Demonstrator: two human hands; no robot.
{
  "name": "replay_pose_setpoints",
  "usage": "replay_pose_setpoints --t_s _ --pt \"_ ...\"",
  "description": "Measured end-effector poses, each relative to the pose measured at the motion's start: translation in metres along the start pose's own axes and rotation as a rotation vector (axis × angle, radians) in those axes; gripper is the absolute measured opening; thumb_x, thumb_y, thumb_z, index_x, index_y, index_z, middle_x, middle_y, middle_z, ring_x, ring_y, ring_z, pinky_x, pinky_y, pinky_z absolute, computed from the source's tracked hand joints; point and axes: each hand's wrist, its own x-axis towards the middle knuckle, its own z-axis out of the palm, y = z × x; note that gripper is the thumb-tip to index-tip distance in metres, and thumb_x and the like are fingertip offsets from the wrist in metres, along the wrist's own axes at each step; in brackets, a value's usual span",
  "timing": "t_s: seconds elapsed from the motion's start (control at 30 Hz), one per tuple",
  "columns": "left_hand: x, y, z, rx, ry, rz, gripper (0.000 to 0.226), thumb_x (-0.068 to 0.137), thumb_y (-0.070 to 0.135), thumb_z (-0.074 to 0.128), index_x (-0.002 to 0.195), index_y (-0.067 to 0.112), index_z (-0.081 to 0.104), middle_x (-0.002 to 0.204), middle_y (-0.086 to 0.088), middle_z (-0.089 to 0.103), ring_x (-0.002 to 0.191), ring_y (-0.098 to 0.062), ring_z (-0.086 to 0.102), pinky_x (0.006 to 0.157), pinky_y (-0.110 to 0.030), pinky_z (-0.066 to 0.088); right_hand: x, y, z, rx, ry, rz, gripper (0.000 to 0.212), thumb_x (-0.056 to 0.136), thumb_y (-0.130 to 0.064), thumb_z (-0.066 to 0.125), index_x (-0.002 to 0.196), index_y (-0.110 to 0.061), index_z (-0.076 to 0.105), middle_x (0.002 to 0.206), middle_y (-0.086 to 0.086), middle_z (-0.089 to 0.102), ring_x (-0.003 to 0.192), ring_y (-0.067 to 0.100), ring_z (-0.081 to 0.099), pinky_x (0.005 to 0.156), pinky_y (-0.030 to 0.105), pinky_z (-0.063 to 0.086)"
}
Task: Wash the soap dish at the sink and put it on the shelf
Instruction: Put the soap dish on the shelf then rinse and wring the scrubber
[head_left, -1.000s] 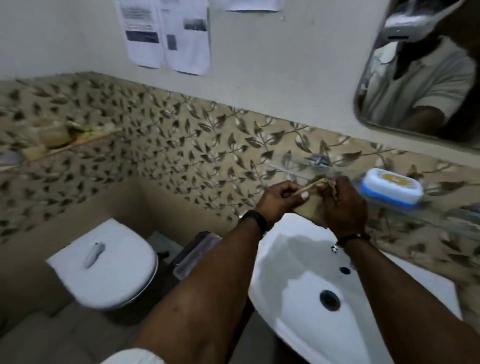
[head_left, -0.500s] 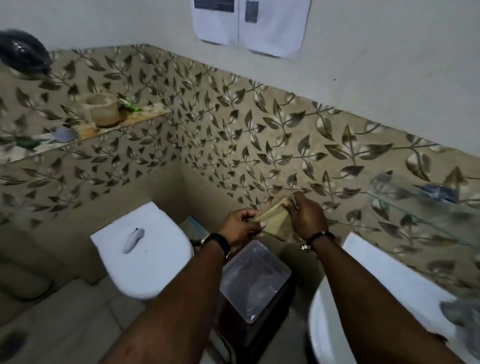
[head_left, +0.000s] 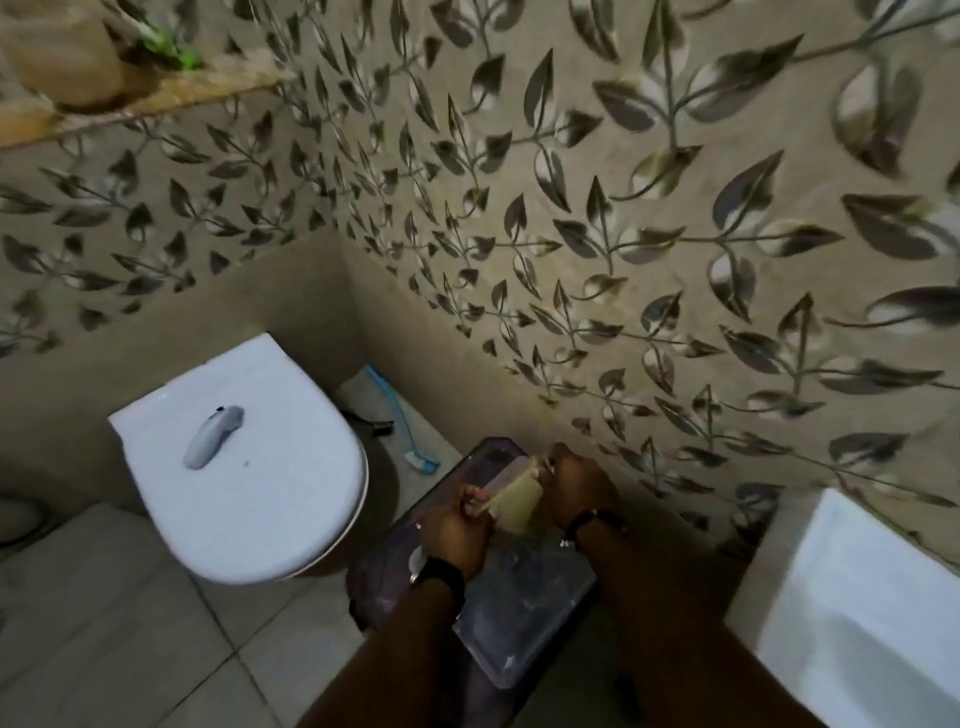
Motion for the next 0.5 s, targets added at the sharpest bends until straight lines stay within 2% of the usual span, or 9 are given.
replay_pose_setpoints --t_s 0.07,0.1,0.13,0.17,0.23,0.3,0.37,0.43,0.5 --pt "0.011 -0.013 0.009 0.09 -0.002 0.021 0.026 0.082 0.006 0.07 0.08 0.031 0.062 0.085 -0.006 0.071 0.082 -0.029 0.069 0.077 -0.044 0.058 0.015 0.005 0.02 -0.001 -0.052 0.019 0.023 0.1 -0.029 0.049 0.117 -0.014 0.053 0.117 0.015 0.066 0.109 0.035 0.063 0.085 0.04 0.05" --pt "0.015 -0.018 0.012 0.121 0.012 0.045 0.032 0.082 0.005 0.069 0.076 0.036 0.06 0.082 0.003 0.069 0.079 -0.019 0.067 0.076 -0.035 0.056 0.022 0.007 0.029 -0.007 -0.077 0.02 0.023 0.1 -0.027 0.049 0.117 -0.013 0.054 0.118 0.016 0.066 0.11 0.036 0.062 0.084 0.039 0.05" --pt "0.019 -0.023 0.016 0.141 0.033 0.071 0.037 0.081 0.004 0.069 0.073 0.039 0.059 0.079 0.012 0.066 0.076 -0.004 0.064 0.073 -0.02 0.051 0.029 0.008 0.038 -0.012 -0.088 0.014 0.024 0.101 -0.027 0.049 0.118 -0.012 0.054 0.119 0.017 0.066 0.11 0.036 0.062 0.084 0.038 0.049" --pt "0.025 -0.029 0.019 0.165 0.064 0.092 0.039 0.08 0.002 0.068 0.072 0.039 0.059 0.076 0.018 0.062 0.073 0.005 0.06 0.069 -0.007 0.044 0.036 0.007 0.047 -0.028 -0.102 0.013 0.026 0.101 -0.027 0.048 0.12 -0.011 0.054 0.121 0.017 0.065 0.111 0.036 0.062 0.084 0.037 0.049" --pt "0.033 -0.04 0.024 0.246 0.078 0.121 0.032 0.082 -0.001 0.067 0.078 0.03 0.066 0.079 0.018 0.06 0.07 0.012 0.056 0.067 -0.001 0.038 0.044 0.006 0.061 -0.079 -0.153 0.012 0.029 0.102 -0.027 0.045 0.125 -0.012 0.055 0.127 0.016 0.063 0.115 0.033 0.061 0.09 0.037 0.048" --pt "0.039 -0.047 0.025 0.41 0.043 0.195 0.021 0.089 0.002 0.064 0.094 0.021 0.073 0.094 0.008 0.064 0.08 0.009 0.056 0.071 -0.002 0.036 0.047 0.005 0.072 -0.156 -0.16 0.012 0.032 0.104 -0.029 0.04 0.128 -0.014 0.055 0.132 0.014 0.061 0.119 0.03 0.06 0.098 0.039 0.048" --pt "0.043 -0.057 0.028 0.506 -0.067 0.303 0.025 0.095 0.009 0.057 0.114 0.02 0.07 0.112 0.003 0.063 0.102 -0.006 0.061 0.083 -0.006 0.039 0.044 0.012 0.082 -0.14 -0.147 0.035 0.038 0.104 -0.033 0.039 0.135 -0.015 0.05 0.136 0.013 0.057 0.122 0.03 0.056 0.103 0.041 0.046" --pt "0.042 -0.064 0.031 0.69 -0.134 0.434 0.034 0.093 0.013 0.056 0.127 0.016 0.062 0.128 -0.005 0.06 0.114 -0.024 0.058 0.097 -0.028 0.045 0.031 0.02 0.093 -0.238 -0.098 -0.005 0.046 0.102 -0.035 0.043 0.143 -0.013 0.043 0.142 0.014 0.051 0.127 0.03 0.052 0.107 0.04 0.042" --pt "0.038 -0.064 0.035 0.803 -0.148 0.582 0.035 0.086 0.02 0.061 0.122 0.019 0.064 0.127 -0.006 0.063 0.112 -0.027 0.06 0.093 -0.04 0.052 0.017 0.024 0.103 -0.263 0.017 -0.089 0.051 0.094 -0.032 0.06 0.138 -0.007 0.052 0.136 0.018 0.056 0.121 0.034 0.058 0.104 0.042 0.047"
